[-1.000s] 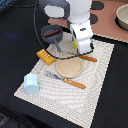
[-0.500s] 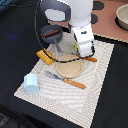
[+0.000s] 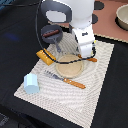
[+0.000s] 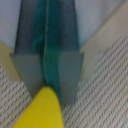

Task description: Interact with the objects in diverse but meaningful ways.

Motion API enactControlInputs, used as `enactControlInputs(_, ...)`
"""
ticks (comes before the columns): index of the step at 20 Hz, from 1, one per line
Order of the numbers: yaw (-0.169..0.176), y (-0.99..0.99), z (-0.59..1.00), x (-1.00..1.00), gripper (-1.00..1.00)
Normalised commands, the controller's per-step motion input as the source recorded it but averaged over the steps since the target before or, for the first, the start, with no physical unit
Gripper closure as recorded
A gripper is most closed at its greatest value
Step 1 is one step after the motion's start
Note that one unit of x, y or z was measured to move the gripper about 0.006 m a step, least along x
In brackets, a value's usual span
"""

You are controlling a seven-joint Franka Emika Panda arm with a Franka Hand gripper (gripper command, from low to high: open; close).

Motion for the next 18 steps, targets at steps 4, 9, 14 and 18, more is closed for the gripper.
enactControlInputs(4, 0.000, 0.11, 0.14, 0.06, 1.00)
enactControlInputs(9, 0.000, 0.09, 0.25, 0.03, 1.00)
enactControlInputs(14, 0.000, 0.10, 0.32, 0.03, -1.00)
enactControlInputs(18, -0.002, 0.08, 0.50, 0.02, -1.00)
